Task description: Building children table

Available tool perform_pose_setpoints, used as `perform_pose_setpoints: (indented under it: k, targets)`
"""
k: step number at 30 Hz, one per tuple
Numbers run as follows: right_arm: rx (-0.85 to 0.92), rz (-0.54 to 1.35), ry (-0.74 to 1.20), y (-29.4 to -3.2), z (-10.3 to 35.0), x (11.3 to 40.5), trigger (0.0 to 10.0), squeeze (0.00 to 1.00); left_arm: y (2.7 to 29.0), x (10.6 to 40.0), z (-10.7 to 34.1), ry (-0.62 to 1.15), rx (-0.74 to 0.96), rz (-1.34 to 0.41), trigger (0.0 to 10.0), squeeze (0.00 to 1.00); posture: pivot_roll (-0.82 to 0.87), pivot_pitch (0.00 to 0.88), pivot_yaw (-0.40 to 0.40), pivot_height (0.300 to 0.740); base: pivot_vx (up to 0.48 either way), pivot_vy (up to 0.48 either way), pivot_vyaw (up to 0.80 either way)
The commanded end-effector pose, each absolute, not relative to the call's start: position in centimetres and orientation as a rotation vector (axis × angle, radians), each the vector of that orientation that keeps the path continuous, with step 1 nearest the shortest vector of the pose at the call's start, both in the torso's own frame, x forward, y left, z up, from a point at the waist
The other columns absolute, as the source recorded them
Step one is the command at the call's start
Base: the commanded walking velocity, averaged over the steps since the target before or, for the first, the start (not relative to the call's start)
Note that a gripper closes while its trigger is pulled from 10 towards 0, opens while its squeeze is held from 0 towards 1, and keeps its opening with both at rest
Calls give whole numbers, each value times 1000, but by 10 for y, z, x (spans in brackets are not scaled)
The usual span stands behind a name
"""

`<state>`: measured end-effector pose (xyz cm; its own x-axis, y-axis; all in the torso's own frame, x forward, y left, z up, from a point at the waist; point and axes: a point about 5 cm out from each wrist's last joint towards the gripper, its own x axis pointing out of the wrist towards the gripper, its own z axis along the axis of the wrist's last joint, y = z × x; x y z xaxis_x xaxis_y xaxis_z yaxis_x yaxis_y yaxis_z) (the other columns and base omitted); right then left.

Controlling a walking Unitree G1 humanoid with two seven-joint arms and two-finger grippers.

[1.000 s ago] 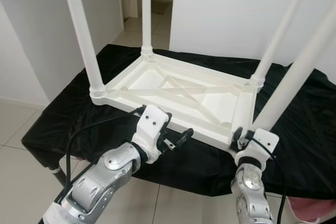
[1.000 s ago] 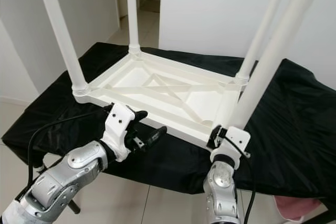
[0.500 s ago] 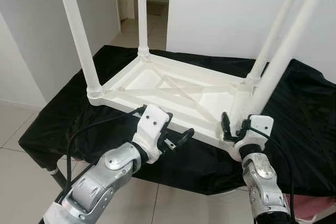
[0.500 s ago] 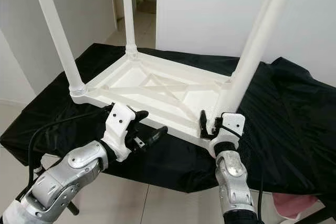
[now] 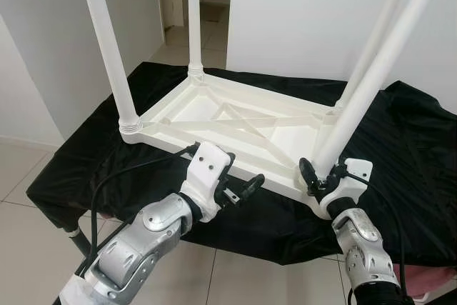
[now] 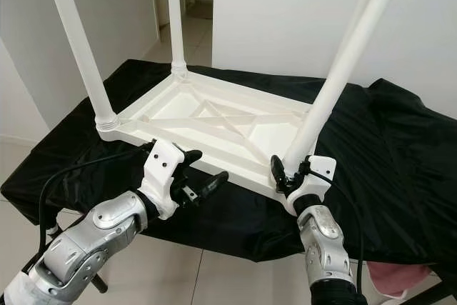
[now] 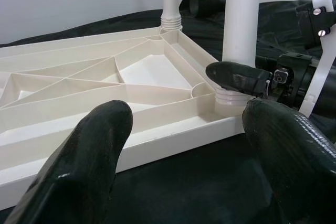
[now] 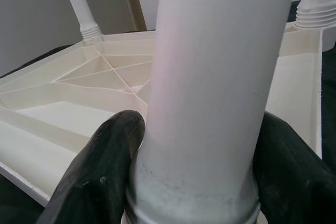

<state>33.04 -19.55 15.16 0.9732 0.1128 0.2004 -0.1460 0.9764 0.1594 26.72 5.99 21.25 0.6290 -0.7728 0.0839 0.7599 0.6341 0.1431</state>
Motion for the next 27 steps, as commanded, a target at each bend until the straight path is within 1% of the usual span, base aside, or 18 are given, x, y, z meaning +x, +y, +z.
perform_pose_setpoints:
  k: [1,5,6,7,8,9,13,14,15,17,18,19,21,22,23,25,26,27]
  targets:
    - [189,148,-183,-200,147,330,0,0,55,262,214,-152,127,-1008,10000,0,20,125,-10,740,0,0,0]
    - [188,172,-214,-200,153,329,0,0,56,264,215,-154,127,-1005,10000,0,20,125,-9,740,0,0,0]
    - [154,186,-232,-200,157,329,4431,0,57,265,216,-156,129,-1003,10000,0,22,125,-8,740,0,0,0]
    - [141,209,-257,-198,165,328,10000,0,58,266,217,-159,133,-1004,10000,0,21,124,-9,740,0,0,0]
    - [141,209,-257,-198,165,328,10000,0,58,266,217,-159,133,-1004,10000,0,21,124,-9,740,0,0,0]
    - [84,263,-285,-196,176,327,10000,0,59,267,220,-166,138,-1019,10000,0,18,124,-9,740,0,0,0]
    - [40,307,-290,-193,181,327,10000,0,60,268,222,-169,138,-1035,10000,0,17,123,-9,740,0,0,0]
    - [-15,353,-292,-190,184,326,10000,0,60,270,223,-168,122,-1048,10000,0,14,120,-9,740,0,0,0]
    - [-43,409,-285,-185,186,324,10000,0,60,271,226,-165,98,-1065,10000,1000,12,120,-9,740,0,0,0]
    - [-60,446,-278,-181,187,323,10000,0,60,272,227,-164,80,-1077,10000,1000,12,118,-11,740,0,0,0]
    - [-100,551,-252,-172,185,320,10000,0,57,271,233,-175,52,-1132,10000,1000,13,113,-15,740,0,0,0]
    - [-100,551,-252,-172,185,320,10000,0,57,271,233,-175,52,-1132,10000,1000,13,113,-15,740,0,0,0]
    - [-122,635,-220,-166,182,317,10000,0,54,268,239,-185,17,-1197,10000,1000,17,107,-19,740,0,0,0]
    - [-132,703,-197,-161,180,314,10000,0,51,264,244,-186,-20,-1259,10000,1000,16,104,-20,740,0,0,0]
    - [-132,703,-197,-161,180,314,10000,0,51,264,244,-186,-20,-1259,10000,1000,16,104,-20,740,0,0,0]
    - [-154,828,-144,-153,176,307,10000,0,50,257,253,-202,-70,-1364,10000,1000,12,97,-17,740,0,0,0]
    - [-154,828,-144,-153,176,307,10000,0,50,257,253,-202,-70,-1364,10000,1000,12,97,-17,740,0,0,0]
    - [-162,879,-119,-150,174,303,10000,0,51,255,257,-211,-88,-1392,10000,1000,12,97,-17,740,0,0,0]
